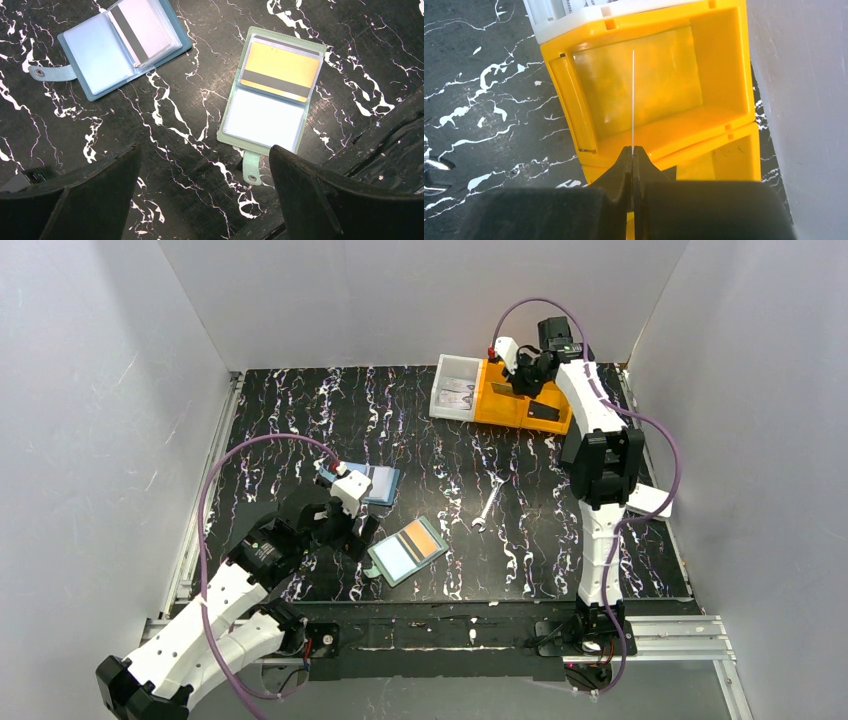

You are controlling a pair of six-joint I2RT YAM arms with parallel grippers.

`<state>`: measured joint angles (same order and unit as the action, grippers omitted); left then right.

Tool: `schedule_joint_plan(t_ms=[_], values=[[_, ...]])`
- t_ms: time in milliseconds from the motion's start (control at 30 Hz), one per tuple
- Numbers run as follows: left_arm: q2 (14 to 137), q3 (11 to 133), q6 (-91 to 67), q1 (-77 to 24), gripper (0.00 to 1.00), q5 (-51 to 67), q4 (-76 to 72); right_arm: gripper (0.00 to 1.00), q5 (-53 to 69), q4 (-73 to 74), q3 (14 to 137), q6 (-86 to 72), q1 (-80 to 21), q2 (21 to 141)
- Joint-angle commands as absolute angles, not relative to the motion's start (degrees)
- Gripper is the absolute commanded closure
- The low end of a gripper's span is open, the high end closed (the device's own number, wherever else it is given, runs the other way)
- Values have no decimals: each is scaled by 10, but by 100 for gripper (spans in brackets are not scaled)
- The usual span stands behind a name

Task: Take the credit cards out of the card holder
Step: Place the credit card in the storage box.

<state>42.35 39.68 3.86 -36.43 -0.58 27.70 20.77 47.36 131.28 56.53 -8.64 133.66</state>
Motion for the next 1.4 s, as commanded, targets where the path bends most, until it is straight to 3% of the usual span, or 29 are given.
schedule_joint_plan(t_ms=[0, 767, 1033, 1367], values=[[426, 405, 46, -359, 2, 0, 284, 99, 243, 450, 1339, 569, -85, 1358], [444, 405, 51, -346, 2, 28, 281, 99, 293, 428, 1353, 584, -85, 1430], [446, 405, 51, -344, 2, 31, 281, 87, 290, 420, 1354, 573, -85, 1438], [447, 405, 51, -342, 2, 35, 280, 80, 278, 404, 1351, 555, -85, 1436]])
